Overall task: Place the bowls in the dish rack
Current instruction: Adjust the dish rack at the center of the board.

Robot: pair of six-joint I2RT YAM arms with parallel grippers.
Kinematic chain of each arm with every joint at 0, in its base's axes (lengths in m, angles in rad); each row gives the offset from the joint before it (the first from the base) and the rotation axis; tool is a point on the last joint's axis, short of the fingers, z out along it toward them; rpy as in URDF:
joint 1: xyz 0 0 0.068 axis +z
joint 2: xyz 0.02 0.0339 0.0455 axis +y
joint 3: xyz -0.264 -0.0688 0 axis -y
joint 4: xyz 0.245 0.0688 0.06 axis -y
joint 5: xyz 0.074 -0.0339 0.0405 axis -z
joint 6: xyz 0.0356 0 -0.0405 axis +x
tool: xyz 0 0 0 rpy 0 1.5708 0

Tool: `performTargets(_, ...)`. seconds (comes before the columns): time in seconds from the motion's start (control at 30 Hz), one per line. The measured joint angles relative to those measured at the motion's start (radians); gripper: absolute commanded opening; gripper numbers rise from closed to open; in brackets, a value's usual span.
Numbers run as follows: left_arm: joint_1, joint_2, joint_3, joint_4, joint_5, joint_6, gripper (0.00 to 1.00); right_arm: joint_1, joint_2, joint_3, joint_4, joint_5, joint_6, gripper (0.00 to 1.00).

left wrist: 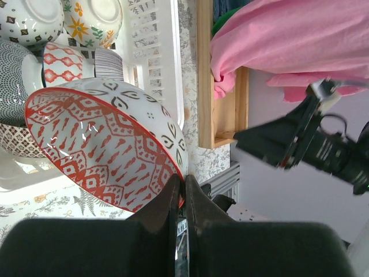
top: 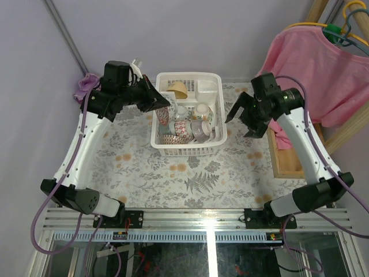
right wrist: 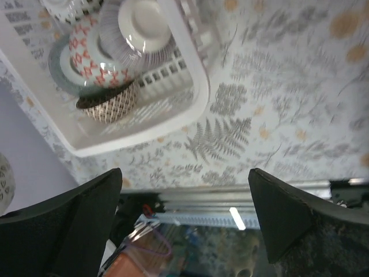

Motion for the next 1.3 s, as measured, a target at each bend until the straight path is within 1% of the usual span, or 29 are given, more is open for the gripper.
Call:
performTargets(0.07,0.001,-0.001,0.002,0.001,-0.001,-0.01,0.0,0.04,-0.066,-0.071,-0.012,-0.008,0.115,1.0)
performTargets(0.13,0.001,-0.004,0.001,0.001,0.0,-0.015,0.0,0.094,-0.078,-0.099,-0.017,-0.011,0.211,1.0)
performTargets(0.2,0.003,-0.009,-0.002,0.001,0.0,-0.02,0.0,0.156,-0.058,-0.121,-0.01,-0.01,0.313,1.0)
performTargets(0.33,0.012,-0.025,-0.007,0.0,0.004,-0.02,0.0,0.219,0.015,-0.124,0.01,0.007,0.455,1.0)
performTargets(0.47,0.018,-0.038,-0.008,0.001,0.011,-0.02,0.0,0.261,0.079,-0.124,0.023,0.021,0.535,1.0)
performTargets(0.57,0.026,-0.043,-0.008,0.001,0.019,-0.02,0.0,0.282,0.134,-0.113,0.032,0.035,0.568,1.0)
performTargets(0.77,0.041,-0.05,-0.01,0.002,0.024,-0.019,0.0,0.33,0.262,-0.055,0.039,0.058,0.579,0.96)
performTargets(1.0,0.042,-0.059,-0.034,0.002,0.024,-0.019,0.0,0.36,0.294,-0.055,0.04,0.06,0.576,0.92)
performTargets(1.23,0.042,-0.059,-0.04,0.002,0.024,-0.019,0.0,0.378,0.324,-0.055,0.046,0.066,0.567,0.92)
performTargets(1.3,0.042,-0.059,-0.04,0.002,0.025,-0.019,0.0,0.381,0.341,-0.056,0.052,0.066,0.567,0.9)
